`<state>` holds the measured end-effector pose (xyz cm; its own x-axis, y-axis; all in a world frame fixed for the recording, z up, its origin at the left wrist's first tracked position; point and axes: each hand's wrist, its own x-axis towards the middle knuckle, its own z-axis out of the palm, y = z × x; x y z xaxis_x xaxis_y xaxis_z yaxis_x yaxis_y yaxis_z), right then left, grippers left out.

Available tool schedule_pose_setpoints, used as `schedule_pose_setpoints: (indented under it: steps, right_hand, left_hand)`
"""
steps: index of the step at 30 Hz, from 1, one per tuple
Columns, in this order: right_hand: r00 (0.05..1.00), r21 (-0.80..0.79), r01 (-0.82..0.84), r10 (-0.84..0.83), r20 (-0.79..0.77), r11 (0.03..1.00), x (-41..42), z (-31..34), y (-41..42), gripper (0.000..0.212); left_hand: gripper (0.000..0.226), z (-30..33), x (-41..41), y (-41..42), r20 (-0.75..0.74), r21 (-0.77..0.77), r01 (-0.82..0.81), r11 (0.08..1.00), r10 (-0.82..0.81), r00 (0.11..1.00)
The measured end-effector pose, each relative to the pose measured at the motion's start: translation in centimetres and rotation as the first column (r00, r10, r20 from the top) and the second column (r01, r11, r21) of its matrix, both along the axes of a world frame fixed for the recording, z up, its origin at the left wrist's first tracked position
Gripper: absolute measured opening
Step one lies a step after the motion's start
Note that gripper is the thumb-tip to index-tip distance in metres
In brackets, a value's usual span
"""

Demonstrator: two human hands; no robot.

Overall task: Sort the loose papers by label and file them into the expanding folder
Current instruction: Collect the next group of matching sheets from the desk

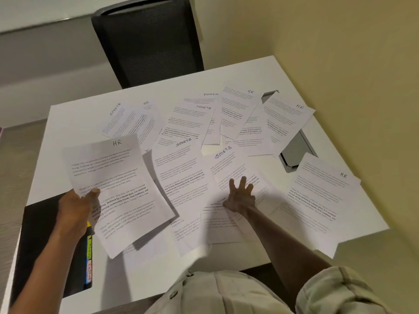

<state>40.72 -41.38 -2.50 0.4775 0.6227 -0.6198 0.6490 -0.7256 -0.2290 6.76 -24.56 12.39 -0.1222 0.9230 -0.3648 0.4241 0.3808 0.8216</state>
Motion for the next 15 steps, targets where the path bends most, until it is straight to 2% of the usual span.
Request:
schedule_pose_setpoints:
  steps: [2, 4, 7, 9, 12, 15]
  right_hand:
    - [0.999, 0.001, -0.003, 0.003, -0.041, 1.000, 0.9, 0.2, 0.4, 0.092]
    - [0.993, 0.072, 0.048, -0.040, -0.113, 0.996, 2.0, 0.0, 0.4, 0.085]
    - [0.960, 0.281, 0.267, -0.229, -0.162, 0.922, 3.9, -0.3, -0.7, 0.061]
    - [0.940, 0.386, 0.339, -0.323, -0.108, 0.858, 5.4, -0.1, -1.9, 0.045]
    - [0.932, 0.435, 0.273, -0.348, 0.103, 0.858, 7.6, 0.4, -3.9, 0.036]
    - [0.819, 0.408, 0.376, -0.504, 0.274, 0.832, 10.2, 0.6, -5.8, 0.039]
  left_hand:
    - [0.023, -0.6, -0.4, -0.1, -0.024, -0.008, -0.031, 0.999, 0.031, 0.999]
    - [0.015, -1.8, -0.9, 0.2, -0.009, -0.007, -0.028, 1.000, 0.028, 1.000]
    - [0.011, -1.1, 1.7, -1.0, 0.024, -0.034, 0.013, 0.999, -0.012, 1.000]
    - [0.010, -1.0, 4.1, -1.8, 0.061, -0.034, 0.069, 0.997, -0.067, 0.996]
    - [0.022, -1.9, 7.0, -2.2, 0.136, -0.020, 0.164, 0.986, -0.159, 0.978]
    - [0.027, -2.3, 9.6, -2.5, 0.164, -0.032, 0.238, 0.971, -0.229, 0.959]
